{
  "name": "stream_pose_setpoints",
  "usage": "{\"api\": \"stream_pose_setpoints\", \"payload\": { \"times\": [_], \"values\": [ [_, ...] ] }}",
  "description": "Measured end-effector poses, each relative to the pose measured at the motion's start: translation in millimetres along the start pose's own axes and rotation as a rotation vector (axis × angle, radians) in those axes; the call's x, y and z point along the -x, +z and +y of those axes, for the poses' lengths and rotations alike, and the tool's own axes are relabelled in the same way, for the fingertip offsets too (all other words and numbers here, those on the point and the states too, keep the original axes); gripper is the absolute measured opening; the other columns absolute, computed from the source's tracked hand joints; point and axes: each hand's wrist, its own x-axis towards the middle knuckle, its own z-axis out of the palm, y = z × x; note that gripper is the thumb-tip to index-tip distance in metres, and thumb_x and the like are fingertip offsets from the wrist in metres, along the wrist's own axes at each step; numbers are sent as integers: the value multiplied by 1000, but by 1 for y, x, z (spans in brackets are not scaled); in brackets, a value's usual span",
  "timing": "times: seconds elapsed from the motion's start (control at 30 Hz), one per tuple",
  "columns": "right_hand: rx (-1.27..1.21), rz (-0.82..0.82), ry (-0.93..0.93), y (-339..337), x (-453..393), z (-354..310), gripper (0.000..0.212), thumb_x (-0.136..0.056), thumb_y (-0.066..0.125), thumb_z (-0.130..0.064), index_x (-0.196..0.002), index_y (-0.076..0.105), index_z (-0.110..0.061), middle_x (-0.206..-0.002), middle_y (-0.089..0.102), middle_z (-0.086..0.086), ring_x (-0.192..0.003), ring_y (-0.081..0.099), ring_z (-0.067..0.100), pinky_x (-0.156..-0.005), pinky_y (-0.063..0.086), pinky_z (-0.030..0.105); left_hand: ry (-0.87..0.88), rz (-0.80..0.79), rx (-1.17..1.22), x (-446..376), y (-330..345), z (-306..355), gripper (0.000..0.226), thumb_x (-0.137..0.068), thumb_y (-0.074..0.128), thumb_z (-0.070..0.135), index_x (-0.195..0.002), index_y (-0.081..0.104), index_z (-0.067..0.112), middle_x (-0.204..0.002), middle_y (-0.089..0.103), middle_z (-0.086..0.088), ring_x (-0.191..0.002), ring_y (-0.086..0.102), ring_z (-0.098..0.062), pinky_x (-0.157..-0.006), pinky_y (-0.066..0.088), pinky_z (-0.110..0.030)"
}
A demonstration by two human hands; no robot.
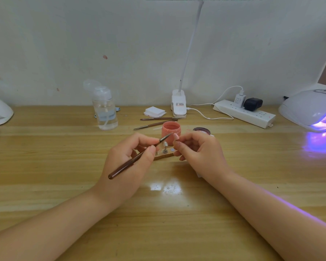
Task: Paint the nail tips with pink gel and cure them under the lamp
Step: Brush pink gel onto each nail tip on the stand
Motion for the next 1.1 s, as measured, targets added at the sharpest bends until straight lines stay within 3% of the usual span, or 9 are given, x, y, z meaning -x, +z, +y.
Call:
{"api": "stream_pose_setpoints", "payload": {
  "times": [0.13,0.27,0.4,0.5,0.6,0.8,1.1],
  "values": [
    [8,-5,4,-1,0,0,5,-85,71,-15,-87,71,-11,-76,73,3,-68,71,11,-62,58,29,-28,-41,13,-1,4,2,18,-86,61,28,-100,70,34,-96,73,10,-89,67,-16,-80,56,-39],
    [18,10,19,-1,0,0,6,-87,70,-15,-89,71,-9,-77,73,2,-68,70,11,-63,58,29,-68,-2,54,-1,3,-1,14,-84,59,27,-92,69,33,-90,73,1,-85,67,-24,-79,54,-44],
    [21,16,16,0,0,-1,4,-86,70,-13,-87,71,-9,-75,72,3,-68,70,12,-63,58,29,-40,-28,41,-2,3,1,17,-87,60,29,-100,69,33,-95,74,7,-92,67,-16,-81,55,-35],
    [12,12,18,-1,0,-2,7,-87,70,-15,-89,72,-9,-77,73,0,-68,70,12,-64,58,29,-58,-39,32,-2,3,-1,16,-86,59,28,-96,70,32,-92,74,8,-86,68,-15,-77,55,-33],
    [23,22,16,-1,0,-2,6,-87,70,-13,-89,71,-8,-77,73,2,-67,70,13,-65,58,32,-31,-8,38,-3,-1,-1,15,-87,57,25,-93,69,32,-90,74,9,-84,67,-9,-72,51,-19],
    [21,20,13,-1,1,-3,2,-86,70,-12,-87,71,-11,-75,73,-3,-67,70,13,-66,59,34,5,-78,-41,-3,0,2,16,-86,59,23,-94,70,31,-90,73,12,-80,64,-4,-74,51,-21],
    [18,25,14,-1,1,-2,4,-86,70,-11,-89,72,-9,-73,72,-5,-68,70,15,-66,59,34,0,-69,-48,-1,0,4,16,-84,59,22,-92,70,31,-87,73,13,-75,61,-1,-71,47,-10]
  ]
}}
